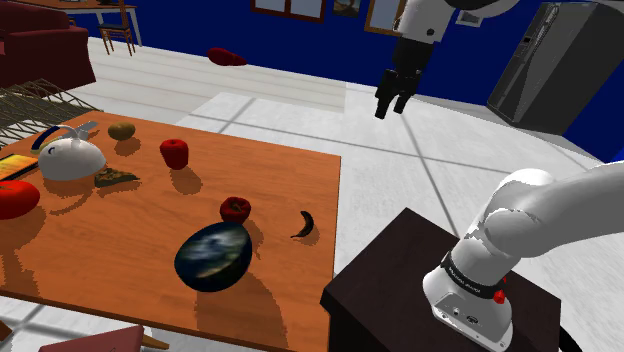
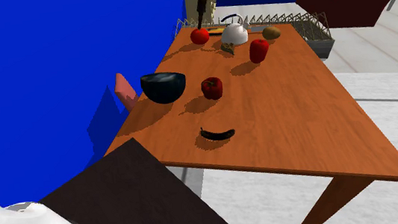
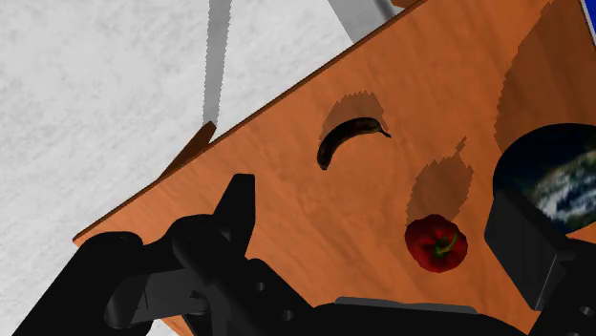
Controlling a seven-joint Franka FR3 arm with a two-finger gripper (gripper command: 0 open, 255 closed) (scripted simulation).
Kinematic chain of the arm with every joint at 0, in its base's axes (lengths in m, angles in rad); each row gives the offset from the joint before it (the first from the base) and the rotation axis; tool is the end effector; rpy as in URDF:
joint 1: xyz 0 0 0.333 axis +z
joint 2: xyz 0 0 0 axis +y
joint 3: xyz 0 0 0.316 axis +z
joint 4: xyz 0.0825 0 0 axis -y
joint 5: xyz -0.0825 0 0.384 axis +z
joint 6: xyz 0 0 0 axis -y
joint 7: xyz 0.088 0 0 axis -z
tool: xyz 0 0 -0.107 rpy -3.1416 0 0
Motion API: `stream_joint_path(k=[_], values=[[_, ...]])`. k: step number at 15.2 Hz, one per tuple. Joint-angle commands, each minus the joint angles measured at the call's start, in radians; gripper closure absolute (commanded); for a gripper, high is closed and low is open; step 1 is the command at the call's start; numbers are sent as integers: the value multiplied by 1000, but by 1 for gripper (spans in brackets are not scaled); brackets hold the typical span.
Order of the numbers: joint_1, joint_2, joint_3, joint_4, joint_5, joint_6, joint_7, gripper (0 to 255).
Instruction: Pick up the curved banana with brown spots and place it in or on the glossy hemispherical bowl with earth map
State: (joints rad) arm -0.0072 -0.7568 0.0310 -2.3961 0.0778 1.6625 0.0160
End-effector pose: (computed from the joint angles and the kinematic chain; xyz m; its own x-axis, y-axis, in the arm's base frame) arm 0.3221 0.0177 0.5705 0.9997 -0.0073 0.0219 -0.0060 -0.9984 -0.0567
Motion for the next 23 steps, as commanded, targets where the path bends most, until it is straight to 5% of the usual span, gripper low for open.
stream_joint_path(k=[1, 12, 23], values=[[0, 0, 0, 0, 0, 0, 0, 0], [-17, 273, 59, -133, 23, 364, 97, 0], [-36, 685, 97, -102, 4, 702, 207, 0]])
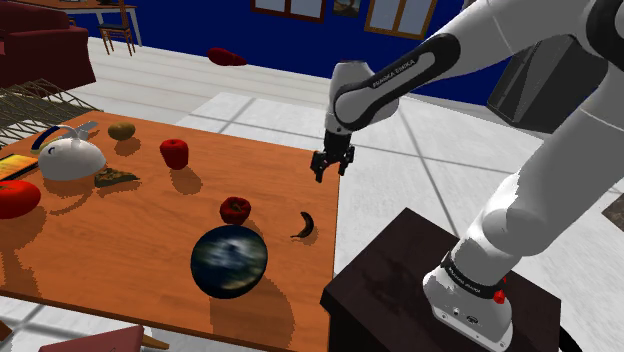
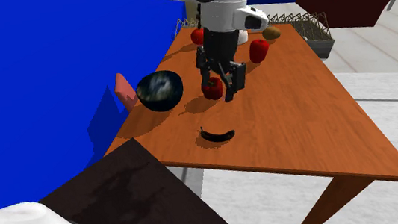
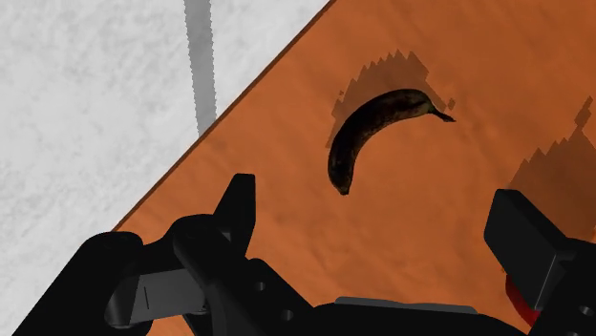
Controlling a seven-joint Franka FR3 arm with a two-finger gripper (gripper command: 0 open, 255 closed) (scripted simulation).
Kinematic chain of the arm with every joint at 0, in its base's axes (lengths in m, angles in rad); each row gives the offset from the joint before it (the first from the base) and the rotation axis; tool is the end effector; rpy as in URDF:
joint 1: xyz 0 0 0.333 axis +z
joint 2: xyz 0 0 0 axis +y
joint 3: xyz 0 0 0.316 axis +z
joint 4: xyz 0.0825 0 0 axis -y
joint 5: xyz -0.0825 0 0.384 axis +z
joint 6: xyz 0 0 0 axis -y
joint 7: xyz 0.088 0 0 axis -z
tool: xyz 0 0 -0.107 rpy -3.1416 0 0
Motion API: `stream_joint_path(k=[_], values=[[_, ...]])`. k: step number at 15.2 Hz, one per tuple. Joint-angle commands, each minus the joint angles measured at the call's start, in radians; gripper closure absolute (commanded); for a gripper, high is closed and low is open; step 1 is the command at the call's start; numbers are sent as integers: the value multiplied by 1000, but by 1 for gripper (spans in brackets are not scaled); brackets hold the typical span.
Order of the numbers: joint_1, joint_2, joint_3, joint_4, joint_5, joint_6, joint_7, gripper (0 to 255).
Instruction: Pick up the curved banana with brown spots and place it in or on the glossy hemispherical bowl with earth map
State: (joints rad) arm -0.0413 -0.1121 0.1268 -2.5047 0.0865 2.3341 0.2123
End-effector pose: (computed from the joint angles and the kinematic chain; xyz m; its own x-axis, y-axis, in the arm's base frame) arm 0.4484 0.0393 0.3188 0.9800 -0.1871 -0.0683 -0.1895 -0.9814 -0.0310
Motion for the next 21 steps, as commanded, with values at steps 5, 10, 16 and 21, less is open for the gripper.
stream_joint_path(k=[5, 10, 16, 21], values=[[-3, 249, -1, 74, -34, 151, 69, 0], [8, 457, -20, 172, -61, 241, 122, 0], [24, 642, -41, 278, -71, 303, 157, 0], [29, 706, -45, 289, -75, 356, 159, 0]])
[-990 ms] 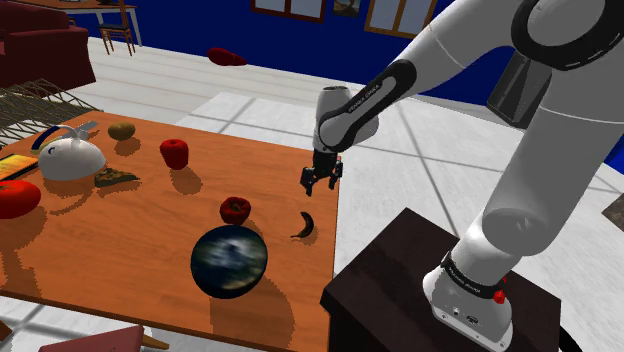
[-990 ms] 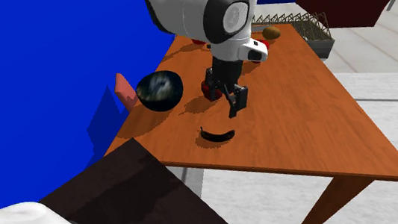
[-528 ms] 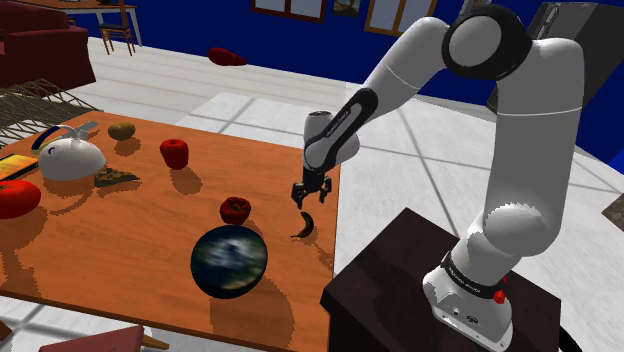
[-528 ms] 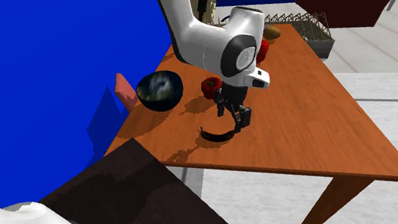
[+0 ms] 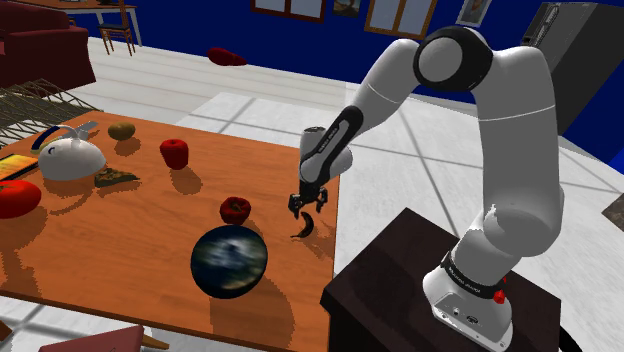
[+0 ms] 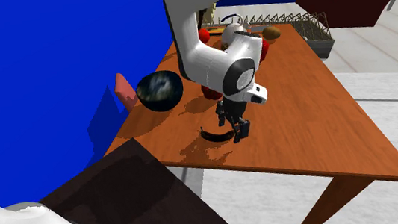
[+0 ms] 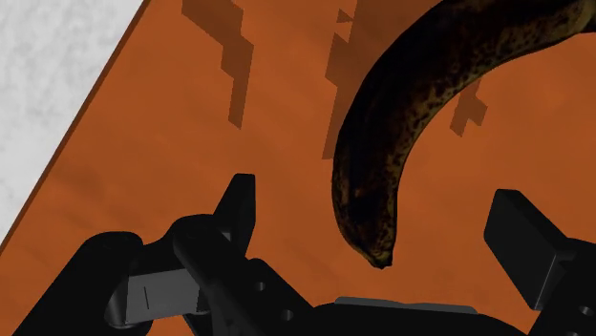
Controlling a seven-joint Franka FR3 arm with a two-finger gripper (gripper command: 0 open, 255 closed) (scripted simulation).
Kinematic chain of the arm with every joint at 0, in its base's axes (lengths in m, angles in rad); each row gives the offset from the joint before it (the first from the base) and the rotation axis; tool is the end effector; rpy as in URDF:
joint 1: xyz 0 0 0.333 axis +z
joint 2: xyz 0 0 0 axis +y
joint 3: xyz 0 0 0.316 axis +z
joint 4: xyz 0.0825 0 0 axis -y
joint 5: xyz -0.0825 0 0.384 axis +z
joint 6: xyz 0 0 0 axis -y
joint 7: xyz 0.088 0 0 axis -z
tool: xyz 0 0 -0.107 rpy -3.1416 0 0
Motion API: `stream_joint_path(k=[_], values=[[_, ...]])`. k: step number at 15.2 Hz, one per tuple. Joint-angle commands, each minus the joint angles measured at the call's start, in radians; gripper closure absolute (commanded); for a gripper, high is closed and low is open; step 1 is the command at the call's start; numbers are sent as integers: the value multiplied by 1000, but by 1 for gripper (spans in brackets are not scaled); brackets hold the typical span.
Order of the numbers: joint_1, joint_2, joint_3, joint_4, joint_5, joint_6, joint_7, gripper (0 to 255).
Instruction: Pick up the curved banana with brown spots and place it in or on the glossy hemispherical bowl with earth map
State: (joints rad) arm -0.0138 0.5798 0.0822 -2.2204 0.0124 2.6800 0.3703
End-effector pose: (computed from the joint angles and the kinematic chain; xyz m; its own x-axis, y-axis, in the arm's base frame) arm 0.5220 0.0388 0.1022 0.9402 -0.3156 -0.1285 -0.3186 -0.9479 -0.0028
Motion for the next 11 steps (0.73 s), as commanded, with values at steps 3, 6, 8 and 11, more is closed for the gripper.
stream_joint_path(k=[3, 6, 8, 11], values=[[4, 34, -2, 9, -2, 26, 2, 0], [4, 34, -2, 9, -2, 26, 2, 0], [4, 34, -2, 9, -2, 26, 2, 0], [4, 34, -2, 9, -2, 25, 2, 255]])
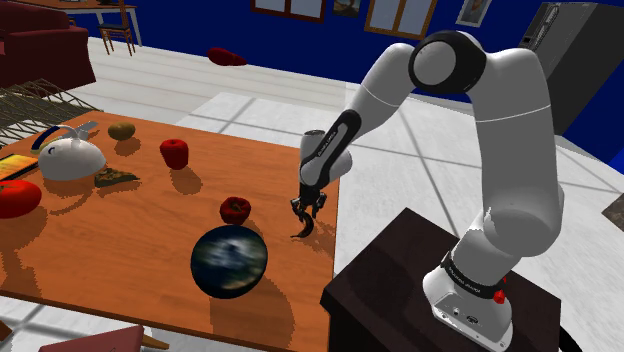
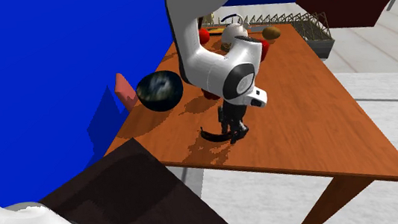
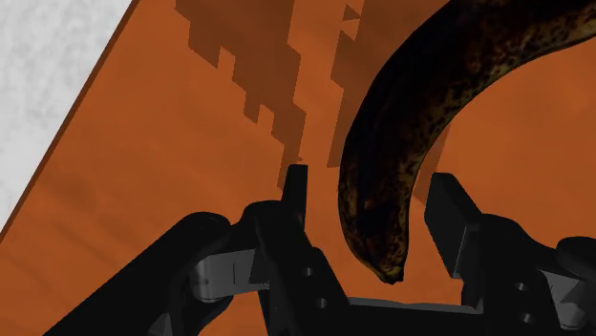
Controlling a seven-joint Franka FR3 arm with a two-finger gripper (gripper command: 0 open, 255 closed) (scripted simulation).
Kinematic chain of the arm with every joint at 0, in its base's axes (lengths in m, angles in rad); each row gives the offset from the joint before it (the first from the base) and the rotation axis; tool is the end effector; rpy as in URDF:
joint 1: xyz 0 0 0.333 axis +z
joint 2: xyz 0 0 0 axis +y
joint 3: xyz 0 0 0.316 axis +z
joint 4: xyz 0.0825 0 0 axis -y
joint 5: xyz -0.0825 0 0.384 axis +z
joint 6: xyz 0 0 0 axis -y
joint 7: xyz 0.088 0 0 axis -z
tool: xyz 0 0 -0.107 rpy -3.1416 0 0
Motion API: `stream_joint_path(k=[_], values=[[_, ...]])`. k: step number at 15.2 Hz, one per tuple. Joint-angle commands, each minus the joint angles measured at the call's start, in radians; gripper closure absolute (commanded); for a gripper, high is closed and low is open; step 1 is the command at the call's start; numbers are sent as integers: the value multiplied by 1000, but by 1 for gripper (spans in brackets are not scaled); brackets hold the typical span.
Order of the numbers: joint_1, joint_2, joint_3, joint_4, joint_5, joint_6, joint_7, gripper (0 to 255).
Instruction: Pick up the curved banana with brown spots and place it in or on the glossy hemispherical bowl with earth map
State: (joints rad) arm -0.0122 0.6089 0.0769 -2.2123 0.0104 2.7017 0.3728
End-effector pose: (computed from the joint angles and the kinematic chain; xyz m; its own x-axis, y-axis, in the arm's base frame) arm 0.5214 0.0369 0.0908 0.9387 -0.3204 -0.1272 -0.3231 -0.9464 -0.0009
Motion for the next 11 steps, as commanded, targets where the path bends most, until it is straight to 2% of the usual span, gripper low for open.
stream_joint_path(k=[1, 7, 11], values=[[2, 5, 3, 1, 0, 4, -1, 255], [4, 10, 3, 6, 0, 3, 1, 255], [0, -37, 6, -14, 3, -23, -1, 255]])
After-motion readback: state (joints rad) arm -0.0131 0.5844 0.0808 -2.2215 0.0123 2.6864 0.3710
